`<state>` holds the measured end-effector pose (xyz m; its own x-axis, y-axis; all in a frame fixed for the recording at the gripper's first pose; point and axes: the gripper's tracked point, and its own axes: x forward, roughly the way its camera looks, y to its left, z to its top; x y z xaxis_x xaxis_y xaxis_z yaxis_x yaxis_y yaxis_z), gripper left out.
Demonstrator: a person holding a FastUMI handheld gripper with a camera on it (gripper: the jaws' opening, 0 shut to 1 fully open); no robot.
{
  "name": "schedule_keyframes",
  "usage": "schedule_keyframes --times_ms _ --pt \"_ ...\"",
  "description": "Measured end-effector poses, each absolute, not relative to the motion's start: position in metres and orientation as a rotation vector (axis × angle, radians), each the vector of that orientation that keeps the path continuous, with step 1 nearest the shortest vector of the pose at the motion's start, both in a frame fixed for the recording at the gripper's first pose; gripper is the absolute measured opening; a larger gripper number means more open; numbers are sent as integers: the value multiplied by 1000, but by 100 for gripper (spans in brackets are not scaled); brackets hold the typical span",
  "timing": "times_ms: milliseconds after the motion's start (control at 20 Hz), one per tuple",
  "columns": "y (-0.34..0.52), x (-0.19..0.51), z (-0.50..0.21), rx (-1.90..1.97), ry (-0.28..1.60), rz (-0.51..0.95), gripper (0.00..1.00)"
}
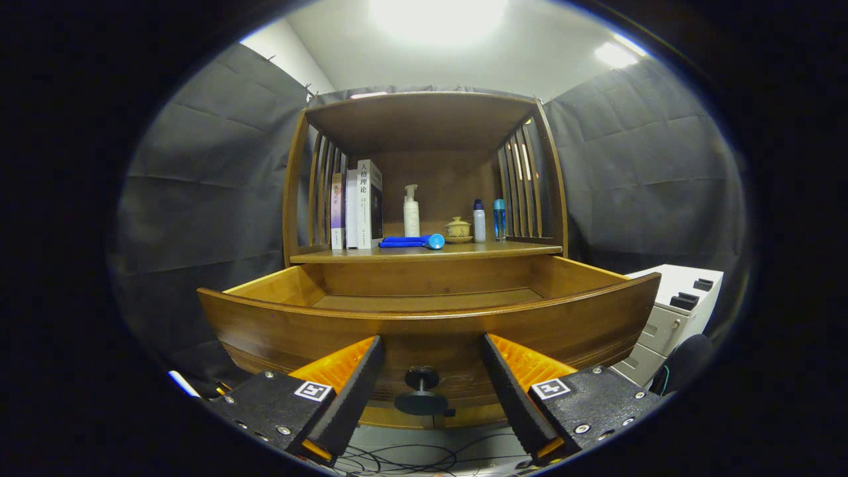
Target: Pull open the drawer, take out the items inside it, and place them on the countertop above the cabinet.
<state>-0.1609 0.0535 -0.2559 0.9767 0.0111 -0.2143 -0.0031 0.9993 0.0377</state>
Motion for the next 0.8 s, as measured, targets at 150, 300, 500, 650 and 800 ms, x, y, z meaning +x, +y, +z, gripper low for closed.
schedule_keyframes --times_ms 150,300,500,650,800 --pt "51 -154 -258 76 222 15 93" --pt "47 -148 -258 82 222 18 93" --pt "47 -139 -258 84 224 34 93" --pt "48 -129 -258 63 225 34 93" --pt "50 -115 -258 59 237 31 93"
